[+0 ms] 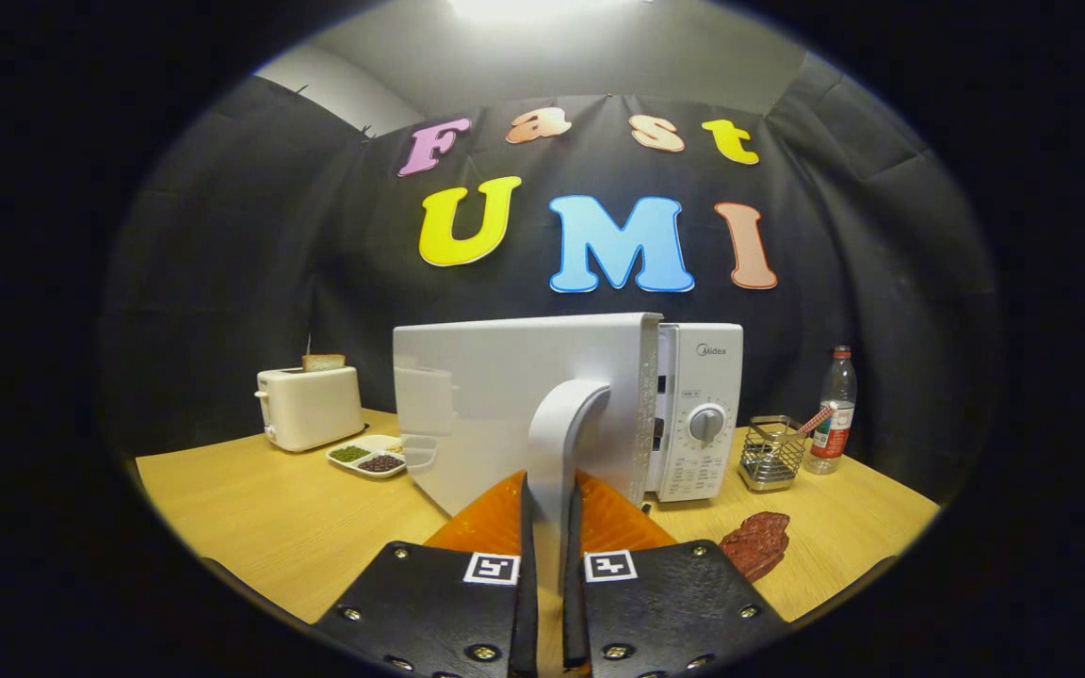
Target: Open the microwave, put the food inside, and close the microwave door.
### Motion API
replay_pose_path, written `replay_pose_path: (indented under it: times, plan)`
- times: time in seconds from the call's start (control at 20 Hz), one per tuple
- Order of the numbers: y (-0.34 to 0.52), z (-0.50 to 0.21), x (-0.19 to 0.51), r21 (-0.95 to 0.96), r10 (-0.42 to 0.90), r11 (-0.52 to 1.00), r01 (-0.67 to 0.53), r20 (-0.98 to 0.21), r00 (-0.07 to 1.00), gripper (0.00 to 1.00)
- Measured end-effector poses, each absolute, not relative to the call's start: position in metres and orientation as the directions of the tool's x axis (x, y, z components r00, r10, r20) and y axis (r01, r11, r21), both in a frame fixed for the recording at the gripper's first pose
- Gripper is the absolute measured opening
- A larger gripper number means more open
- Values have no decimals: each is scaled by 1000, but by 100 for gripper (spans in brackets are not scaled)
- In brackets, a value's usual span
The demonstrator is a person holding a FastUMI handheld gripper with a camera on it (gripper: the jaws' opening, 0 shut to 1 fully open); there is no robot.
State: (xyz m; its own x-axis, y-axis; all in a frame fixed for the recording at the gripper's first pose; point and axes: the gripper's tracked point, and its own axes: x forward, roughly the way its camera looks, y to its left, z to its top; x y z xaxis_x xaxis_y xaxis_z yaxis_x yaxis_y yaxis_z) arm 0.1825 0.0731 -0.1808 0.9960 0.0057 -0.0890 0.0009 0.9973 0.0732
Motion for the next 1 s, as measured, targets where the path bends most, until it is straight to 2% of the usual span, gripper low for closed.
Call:
replay_pose_path:
  times: [0.5, 0.75, 1.0]
  plan:
    - [199, -171, 136, 119, 161, 981, -151, -73, 984, 10]
    - [241, -173, 121, 77, 107, 992, -102, -63, 992, 10]
    - [289, -177, 114, 83, 162, 984, -156, -64, 985, 10]
